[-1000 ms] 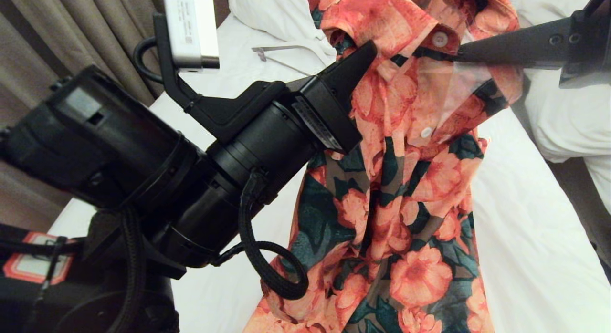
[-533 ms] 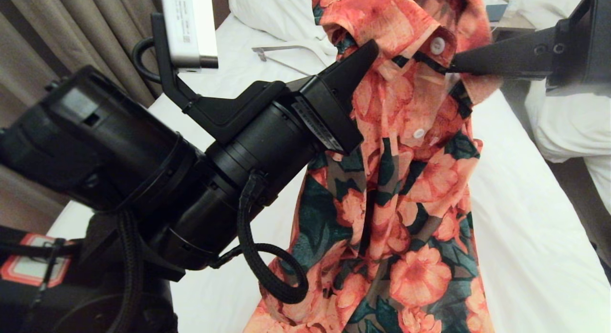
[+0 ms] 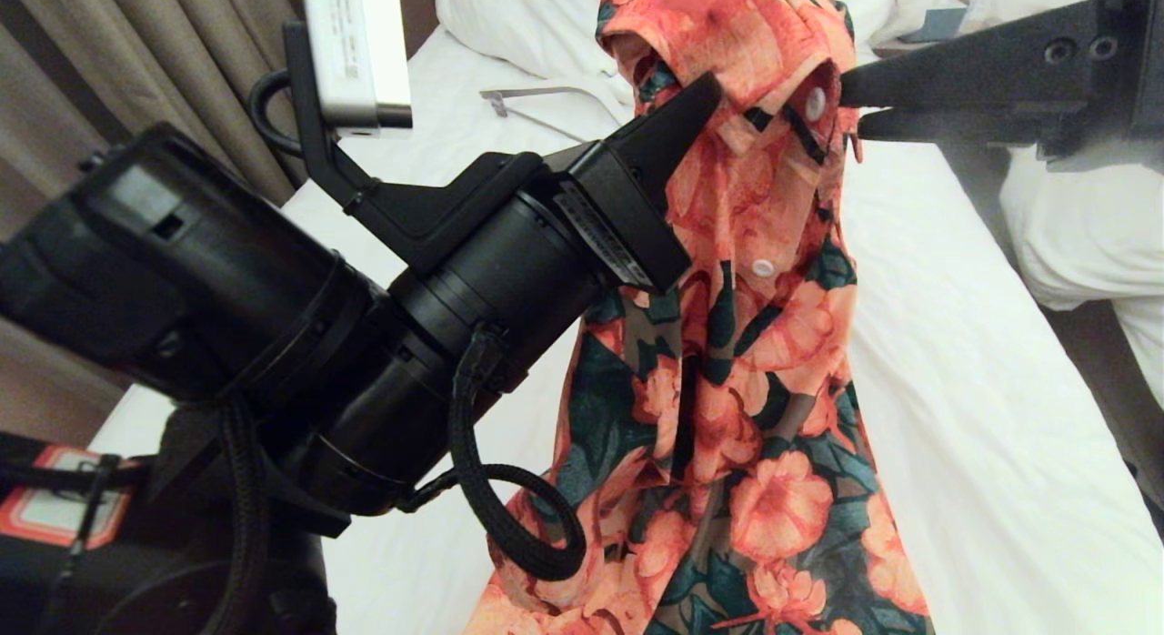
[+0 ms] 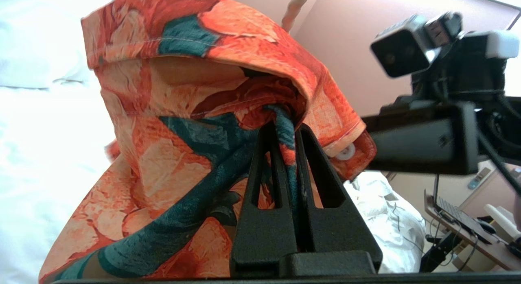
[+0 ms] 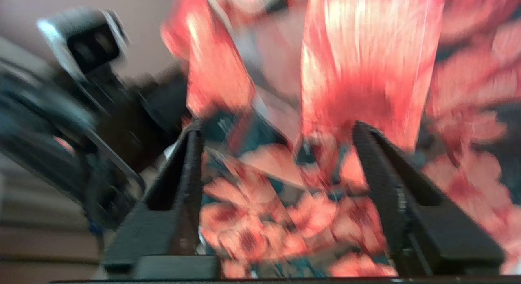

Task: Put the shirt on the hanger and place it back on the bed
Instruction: Hook the other side of the shirt onto the hanger, then take the clothes hanger out of the clothes

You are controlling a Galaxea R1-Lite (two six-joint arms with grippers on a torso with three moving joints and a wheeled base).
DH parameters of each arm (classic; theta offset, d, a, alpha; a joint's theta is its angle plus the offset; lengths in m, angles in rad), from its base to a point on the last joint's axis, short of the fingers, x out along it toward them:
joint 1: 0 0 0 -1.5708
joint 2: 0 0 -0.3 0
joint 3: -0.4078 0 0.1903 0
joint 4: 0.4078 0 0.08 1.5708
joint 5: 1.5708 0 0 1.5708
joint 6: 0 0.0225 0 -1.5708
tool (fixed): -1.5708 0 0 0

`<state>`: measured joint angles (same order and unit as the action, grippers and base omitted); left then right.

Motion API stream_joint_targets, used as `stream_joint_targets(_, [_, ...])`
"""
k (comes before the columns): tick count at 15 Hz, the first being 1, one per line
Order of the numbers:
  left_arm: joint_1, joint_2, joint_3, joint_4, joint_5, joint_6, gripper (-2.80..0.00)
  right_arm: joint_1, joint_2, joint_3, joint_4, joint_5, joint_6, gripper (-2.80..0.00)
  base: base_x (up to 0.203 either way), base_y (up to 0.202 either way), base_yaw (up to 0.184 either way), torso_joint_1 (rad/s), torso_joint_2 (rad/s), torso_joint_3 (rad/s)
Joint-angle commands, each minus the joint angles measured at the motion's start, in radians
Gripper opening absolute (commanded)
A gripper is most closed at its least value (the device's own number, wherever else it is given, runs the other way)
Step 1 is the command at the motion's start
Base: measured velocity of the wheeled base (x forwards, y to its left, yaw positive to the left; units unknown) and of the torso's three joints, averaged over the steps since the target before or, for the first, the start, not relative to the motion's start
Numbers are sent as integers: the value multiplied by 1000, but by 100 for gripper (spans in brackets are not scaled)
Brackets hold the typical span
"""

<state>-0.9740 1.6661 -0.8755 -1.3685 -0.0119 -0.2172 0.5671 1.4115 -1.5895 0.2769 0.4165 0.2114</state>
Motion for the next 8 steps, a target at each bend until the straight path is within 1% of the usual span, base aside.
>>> stream_joint_targets(1, [0,4,0,-6,1,-1,-280,0,-6,-12,-33,2,42,0,0,0,0,0,0,0])
stream_joint_targets(2, [-2,7,0,-6,0,-1,-280,-3,-8,-31,-82,1,83,0,0,0,0,0,0,0])
stream_joint_targets(3, [-2,8,-2,-3,1,-1,-280,-6,-6,-56,-89,-1,95,-191,0,0,0,0,0,0])
stream_joint_targets(4, [-2,8,-2,1,1,-1,-280,-8,-3,-75,-80,-7,96,-280,0,0,0,0,0,0])
stream_joint_targets(5, [-2,11,-2,2,1,-1,-280,-8,2,-113,-49,-21,98,-280,0,0,0,0,0,0])
stream_joint_targets(8, [-6,15,-3,2,3,-1,-280,-7,48,-290,75,-35,103,-280,0,0,0,0,0,0])
